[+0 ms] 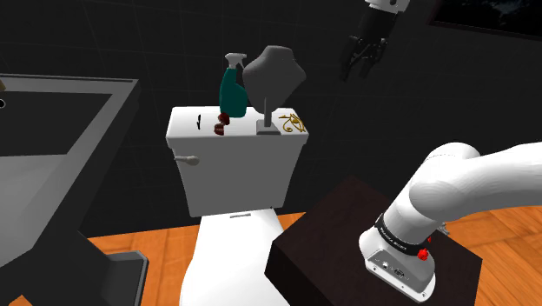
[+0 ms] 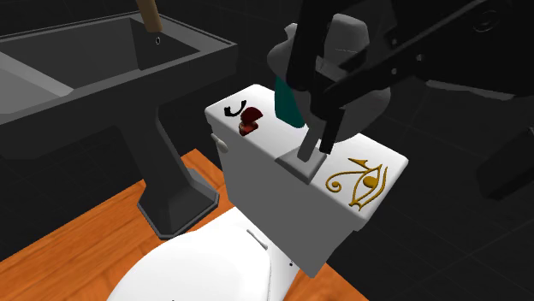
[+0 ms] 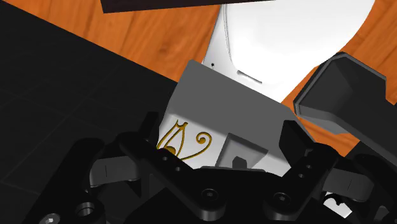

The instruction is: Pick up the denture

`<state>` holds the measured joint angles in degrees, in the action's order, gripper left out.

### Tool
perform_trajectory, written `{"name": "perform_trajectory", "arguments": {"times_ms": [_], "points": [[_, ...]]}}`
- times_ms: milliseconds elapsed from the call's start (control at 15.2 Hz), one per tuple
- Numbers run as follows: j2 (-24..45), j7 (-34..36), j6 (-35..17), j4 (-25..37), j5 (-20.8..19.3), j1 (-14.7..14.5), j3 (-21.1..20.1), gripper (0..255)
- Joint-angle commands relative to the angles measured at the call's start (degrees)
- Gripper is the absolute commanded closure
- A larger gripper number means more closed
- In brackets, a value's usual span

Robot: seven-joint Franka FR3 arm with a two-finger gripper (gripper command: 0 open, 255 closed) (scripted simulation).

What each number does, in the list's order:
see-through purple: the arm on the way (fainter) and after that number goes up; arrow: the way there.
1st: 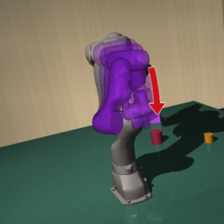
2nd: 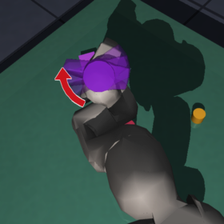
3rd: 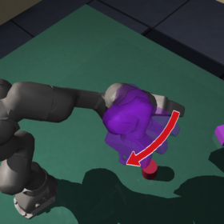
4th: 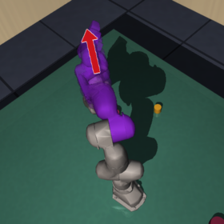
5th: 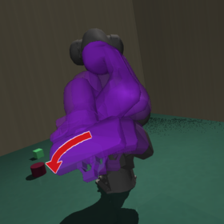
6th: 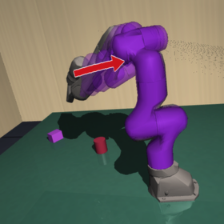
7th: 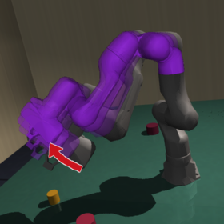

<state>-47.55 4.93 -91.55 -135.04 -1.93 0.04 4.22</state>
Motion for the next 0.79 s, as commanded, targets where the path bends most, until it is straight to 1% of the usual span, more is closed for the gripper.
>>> {"name": "perform_trajectory", "arguments": {"times_ms": [0, 330, 726], "points": [[0.0, 0.0, 0.0, 0.0, 0.0, 0.0, 0.0, 0], [8.5, 1.3, -7.6, 0.6, 1.4, -1.8, -2.1, 0], [19.9, 2.7, -15.6, 3.7, 2.6, -3.7, -4.5, 0]]}}
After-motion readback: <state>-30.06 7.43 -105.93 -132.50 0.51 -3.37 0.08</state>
